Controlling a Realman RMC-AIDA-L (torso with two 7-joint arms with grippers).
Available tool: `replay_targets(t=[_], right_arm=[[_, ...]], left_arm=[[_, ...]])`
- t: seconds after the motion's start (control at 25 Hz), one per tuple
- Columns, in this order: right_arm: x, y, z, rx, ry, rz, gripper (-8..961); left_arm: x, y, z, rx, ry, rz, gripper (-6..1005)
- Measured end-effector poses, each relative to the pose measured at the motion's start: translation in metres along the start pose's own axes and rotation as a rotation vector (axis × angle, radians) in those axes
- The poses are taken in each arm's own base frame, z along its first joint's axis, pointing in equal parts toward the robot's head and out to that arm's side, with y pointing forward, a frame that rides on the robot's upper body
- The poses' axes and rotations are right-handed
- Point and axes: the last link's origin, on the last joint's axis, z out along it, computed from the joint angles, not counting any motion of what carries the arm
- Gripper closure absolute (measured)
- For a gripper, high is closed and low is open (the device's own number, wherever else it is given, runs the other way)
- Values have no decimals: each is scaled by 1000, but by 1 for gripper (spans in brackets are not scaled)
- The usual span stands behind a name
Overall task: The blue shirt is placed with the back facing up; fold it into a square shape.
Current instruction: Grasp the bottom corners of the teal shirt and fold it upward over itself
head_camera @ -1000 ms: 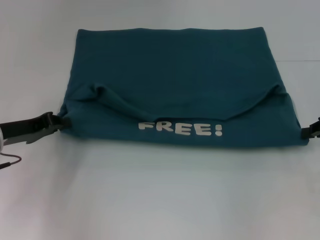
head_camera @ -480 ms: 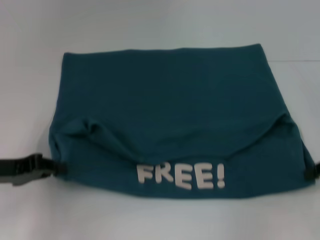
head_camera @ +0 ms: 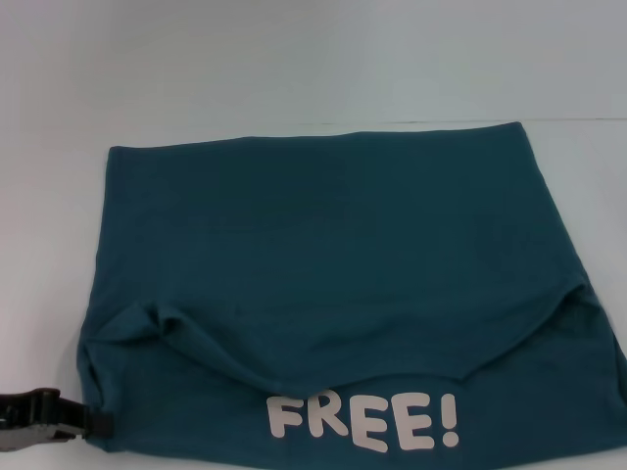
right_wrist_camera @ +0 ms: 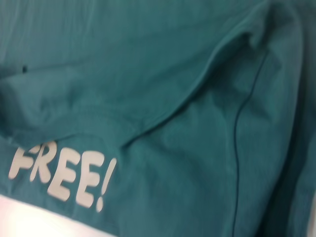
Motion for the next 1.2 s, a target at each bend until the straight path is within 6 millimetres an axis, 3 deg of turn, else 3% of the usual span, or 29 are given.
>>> replay_targets(t=[0.12, 0.24, 0.72, 0.88, 0.96, 1.2], right_arm=[[-9, 0, -5, -10, -68, -6, 940], [-26, 6, -10, -48, -186, -16, 940], [-101, 24, -21, -111, -649, 33, 941], [-126, 30, -9, -28, -719, 23, 941], [-139, 33, -1, 34, -739, 9, 941], [-166, 47, 29, 159, -739, -39, 940]], left_arm=[[5, 2, 0, -11, 1, 12, 969], [22, 9, 0, -48, 32, 23, 968], [126, 41, 5, -38, 243, -2, 969], [153, 45, 16, 32, 328, -12, 969], [168, 49, 33, 86, 359, 5, 969], [181, 51, 58, 173, 409, 28, 968]])
